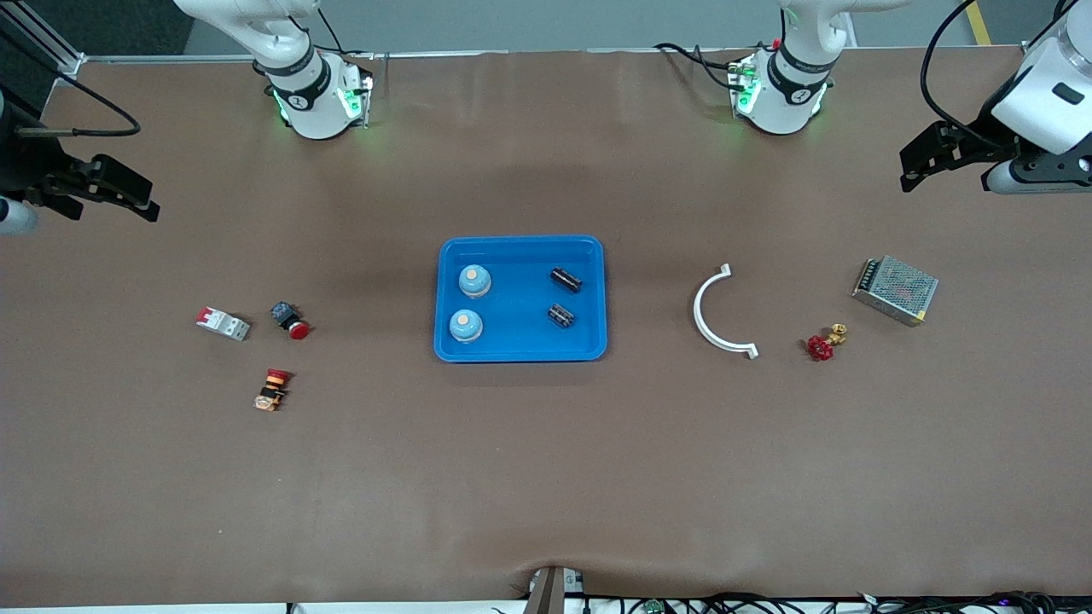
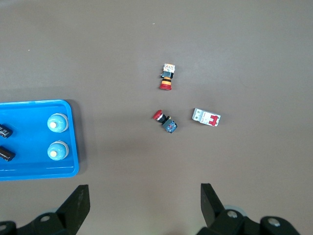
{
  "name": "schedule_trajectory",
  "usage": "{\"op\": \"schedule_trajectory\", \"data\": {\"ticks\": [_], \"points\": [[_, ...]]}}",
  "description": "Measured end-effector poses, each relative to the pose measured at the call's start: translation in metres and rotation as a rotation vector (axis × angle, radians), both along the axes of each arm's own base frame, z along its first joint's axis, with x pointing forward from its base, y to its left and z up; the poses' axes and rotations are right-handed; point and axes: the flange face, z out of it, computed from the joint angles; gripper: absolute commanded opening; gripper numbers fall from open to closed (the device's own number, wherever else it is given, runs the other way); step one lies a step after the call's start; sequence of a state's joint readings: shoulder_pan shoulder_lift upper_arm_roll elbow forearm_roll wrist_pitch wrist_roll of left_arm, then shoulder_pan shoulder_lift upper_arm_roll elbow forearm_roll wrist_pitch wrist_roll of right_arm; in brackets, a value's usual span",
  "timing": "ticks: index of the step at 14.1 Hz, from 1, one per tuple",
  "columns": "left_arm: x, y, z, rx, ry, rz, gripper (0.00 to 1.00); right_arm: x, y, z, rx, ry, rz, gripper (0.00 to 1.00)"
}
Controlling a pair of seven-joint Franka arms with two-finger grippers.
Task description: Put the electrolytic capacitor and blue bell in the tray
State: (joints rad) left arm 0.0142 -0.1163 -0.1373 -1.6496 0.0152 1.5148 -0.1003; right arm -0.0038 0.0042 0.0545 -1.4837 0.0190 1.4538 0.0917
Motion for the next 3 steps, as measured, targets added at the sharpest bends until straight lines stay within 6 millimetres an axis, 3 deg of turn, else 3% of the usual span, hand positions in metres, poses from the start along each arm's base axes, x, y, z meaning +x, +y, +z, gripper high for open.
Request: {"op": "schedule_trajectory", "data": {"ticks": [3], "points": [[0.002,0.0,0.0015,-0.001,-0.007,0.0,1.0,0.0,0.0044,-0.0009,0.0,0.0,0.008,1.0]]}}
